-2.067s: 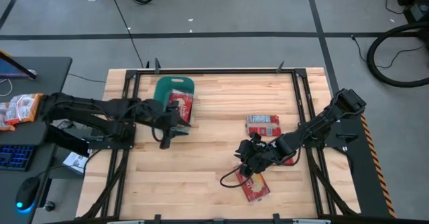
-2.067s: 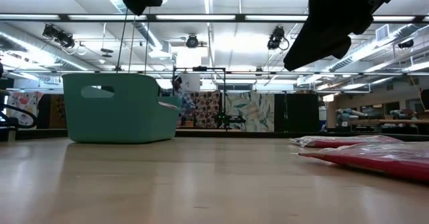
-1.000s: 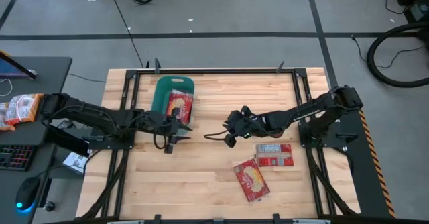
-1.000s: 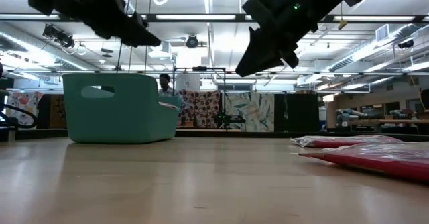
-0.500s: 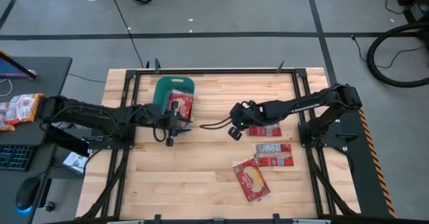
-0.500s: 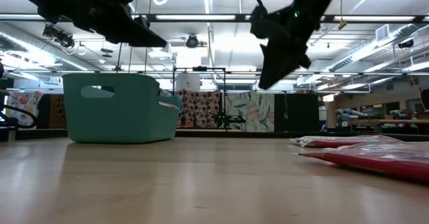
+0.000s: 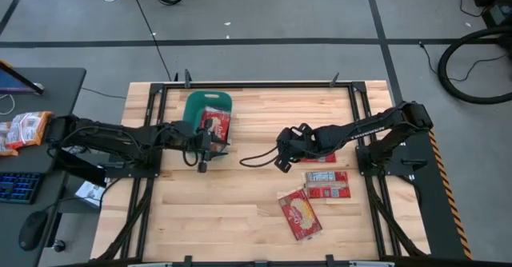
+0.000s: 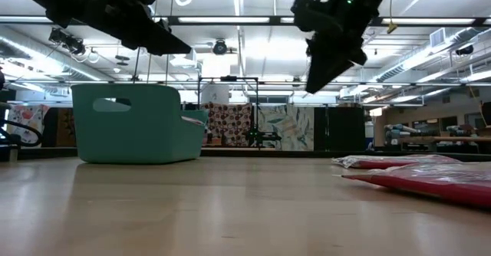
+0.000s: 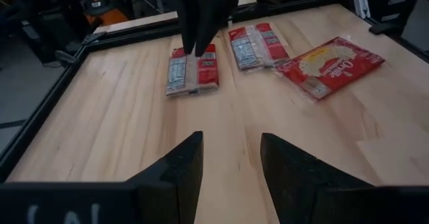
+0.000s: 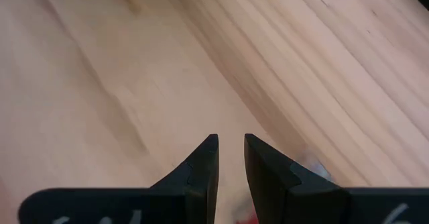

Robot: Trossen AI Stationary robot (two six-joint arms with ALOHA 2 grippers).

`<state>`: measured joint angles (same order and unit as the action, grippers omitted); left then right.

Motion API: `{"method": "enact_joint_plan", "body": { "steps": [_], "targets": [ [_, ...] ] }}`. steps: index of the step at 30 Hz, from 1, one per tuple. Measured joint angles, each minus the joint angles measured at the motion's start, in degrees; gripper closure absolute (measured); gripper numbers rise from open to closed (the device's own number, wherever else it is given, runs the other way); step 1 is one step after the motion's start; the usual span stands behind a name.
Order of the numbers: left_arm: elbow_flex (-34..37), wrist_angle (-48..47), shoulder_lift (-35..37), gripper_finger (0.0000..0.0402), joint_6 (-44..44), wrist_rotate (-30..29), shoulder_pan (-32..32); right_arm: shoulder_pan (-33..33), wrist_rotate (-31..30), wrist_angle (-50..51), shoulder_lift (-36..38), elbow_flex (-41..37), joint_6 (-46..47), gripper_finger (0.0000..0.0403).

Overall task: Sort popcorn bags into baskets
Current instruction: Put the red popcorn bag into the green bin

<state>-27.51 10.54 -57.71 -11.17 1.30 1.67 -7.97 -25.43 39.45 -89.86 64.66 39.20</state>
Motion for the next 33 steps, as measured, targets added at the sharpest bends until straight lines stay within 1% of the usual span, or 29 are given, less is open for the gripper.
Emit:
{"method": "enact_joint_plan", "body": {
  "steps": [5, 8, 13, 19, 25, 27, 31, 33],
  "targets": [
    [0.0, -0.1, 0.0, 0.0246, 0.3, 0.0, 0.0, 0.6, 2.0, 9.2, 0.0, 0.0, 2.6, 0.0325],
    [0.0, -0.1, 0.0, 0.0246, 0.4, 0.0, 0.0, 0.6, 2.6, 13.2, 0.0, 0.0, 4.4, 0.0318],
    [0.9, 0.2, 0.0, 0.0246, 1.2, 0.0, 0.0, 0.7, 1.1, 14.6, 0.0, -0.1, 4.8, 0.0285],
    [0.9, 0.4, 0.0, 0.0246, 2.0, 0.0, 0.0, 0.7, 0.6, 14.7, 0.0, -2.9, 7.7, 0.0239],
    [0.9, 0.2, 0.0, 0.0246, 2.7, 0.0, 0.0, 0.7, 1.5, 18.2, 0.0, -5.4, 10.4, 0.022],
    [0.9, 0.0, 0.0, 0.0246, 3.0, 0.0, 0.0, 1.0, 3.2, 19.4, 0.0, -5.4, 10.4, 0.0219],
    [0.9, -0.2, 0.0, 0.0246, 3.0, 0.0, 0.0, 2.3, 9.0, 22.3, 0.0, -5.4, 10.4, 0.022],
    [0.9, -0.2, 0.0, 0.0246, 2.7, 0.0, 0.0, 2.9, 10.8, 23.8, 0.0, -5.4, 10.4, 0.0219]
  ]
}}
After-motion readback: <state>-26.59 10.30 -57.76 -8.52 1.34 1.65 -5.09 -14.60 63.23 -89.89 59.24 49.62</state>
